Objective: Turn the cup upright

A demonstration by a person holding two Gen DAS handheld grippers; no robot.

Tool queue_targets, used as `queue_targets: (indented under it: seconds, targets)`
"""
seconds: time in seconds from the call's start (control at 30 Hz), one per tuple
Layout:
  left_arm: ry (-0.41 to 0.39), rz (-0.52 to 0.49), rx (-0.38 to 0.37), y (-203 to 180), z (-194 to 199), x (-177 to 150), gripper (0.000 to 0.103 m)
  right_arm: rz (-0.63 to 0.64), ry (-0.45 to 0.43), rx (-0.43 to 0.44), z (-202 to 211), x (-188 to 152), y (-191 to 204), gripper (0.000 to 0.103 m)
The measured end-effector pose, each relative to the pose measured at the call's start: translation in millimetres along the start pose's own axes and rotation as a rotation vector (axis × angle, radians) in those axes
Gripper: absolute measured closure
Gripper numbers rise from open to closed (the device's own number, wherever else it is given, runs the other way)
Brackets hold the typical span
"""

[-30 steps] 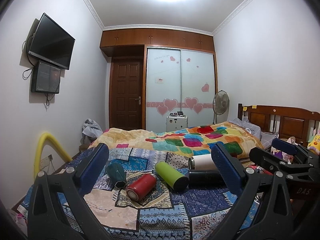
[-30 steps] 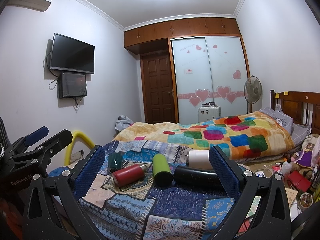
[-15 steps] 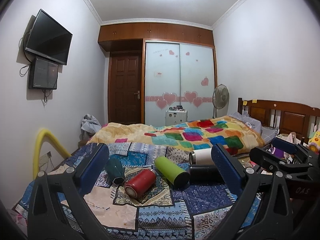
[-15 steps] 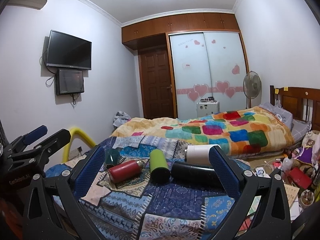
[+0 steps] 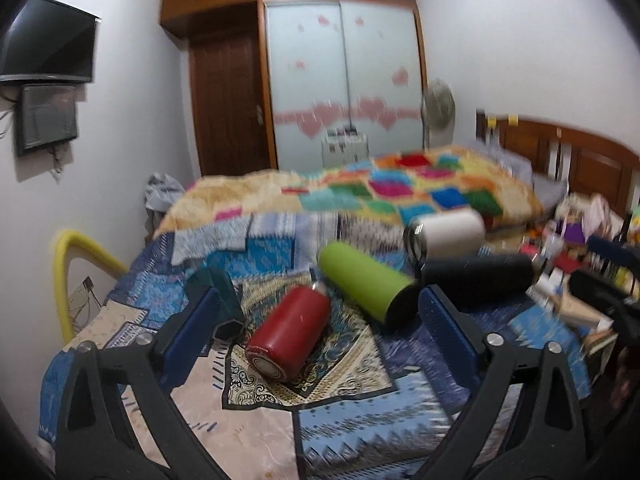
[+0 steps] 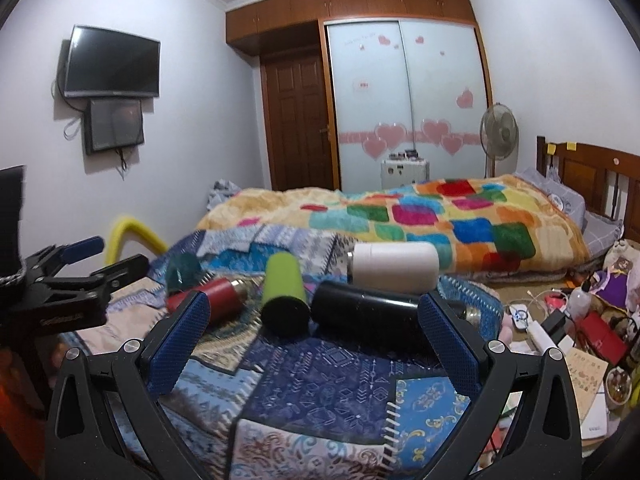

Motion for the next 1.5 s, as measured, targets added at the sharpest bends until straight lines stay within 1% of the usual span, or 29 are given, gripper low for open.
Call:
queue_targets:
  seconds: [0.03, 0.1, 0.2, 0.3, 0.4, 0.57, 0.7, 0.83, 0.9, 1.0, 1.07, 1.17, 1.3, 1.4, 1.5]
  targets:
    - [0.024, -0.008, -0.012, 1.7, -9.4, -4.3, 0.007, 0.003, 0.011, -0.002, -5.0, -2.8, -1.9, 0.0]
    - [0.094, -0.022, -0.038, 5.5, -34.5, -14.9, 0.019, 0.005, 0.031, -0.003, -12.0, -8.0, -5.4, 0.0]
    - [0.2, -0.014, -0.076, 16.9, -71.1, -31.4, 0.027, 0.005, 0.054, -0.006, -18.4, -14.4, -9.2, 0.0]
    - [0.265, -0.001, -0.082, 28.6, -96.0, -40.5, 0.032, 0.001, 0.073, -0.008, -25.6, -19.2, -10.8, 0.0]
    - [0.321, 0.024, -0.115, 36.2, -114.9, -49.6, 0.032, 0.0, 0.083, -0.007, -32.3, -22.4, -11.1, 0.0]
    - [0.402, 0.016, -0.149, 34.9, -133.2, -61.9, 0.033, -0.007, 0.098, 0.0, -44.4, -25.1, -11.1, 0.0]
    - [0.454, -0.03, -0.13, 29.0, -143.7, -70.3, 0.033, -0.014, 0.102, 0.008, -49.8, -27.0, -12.0, 0.0]
    - [0.503, -0.03, -0.168, 24.5, -153.3, -76.1, 0.033, -0.018, 0.108, 0.011, -53.3, -29.7, -11.6, 0.0]
    - [0.535, -0.027, -0.166, 22.3, -159.6, -81.5, 0.033, -0.021, 0.112, 0.01, -54.4, -30.7, -12.4, 0.0]
    - [0.532, -0.023, -0.161, 21.2, -162.8, -84.4, 0.035, -0.02, 0.113, 0.006, -54.1, -32.0, -12.8, 0.0]
    - [0.521, -0.032, -0.143, 20.3, -163.6, -85.3, 0.039, -0.021, 0.114, 0.0, -53.6, -32.3, -14.3, 0.0]
    - [0.518, -0.015, -0.134, 21.0, -159.8, -84.0, 0.04, -0.024, 0.116, -0.005, -52.1, -31.8, -15.6, 0.0]
    - [0.485, -0.022, -0.123, 20.3, -143.0, -76.5, 0.041, -0.015, 0.108, -0.008, -47.5, -28.4, -15.7, 0.0]
    - [0.468, -0.015, -0.132, 18.8, -125.2, -68.0, 0.041, -0.009, 0.095, -0.005, -43.5, -24.0, -13.7, 0.0]
    - [0.434, -0.027, -0.135, 14.4, -103.3, -58.3, 0.041, -0.005, 0.081, -0.001, -38.4, -19.6, -12.3, 0.0]
Point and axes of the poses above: each gripper's, at about its wrist camera, not at the fingertips, and z roughly against the way its jaws point, y to its left, x to its top, the point moved 2 cm from there along -z, roughly the way its jaws point, and after that the axes turned 14 degrees about -y, right-handed, at the moved point
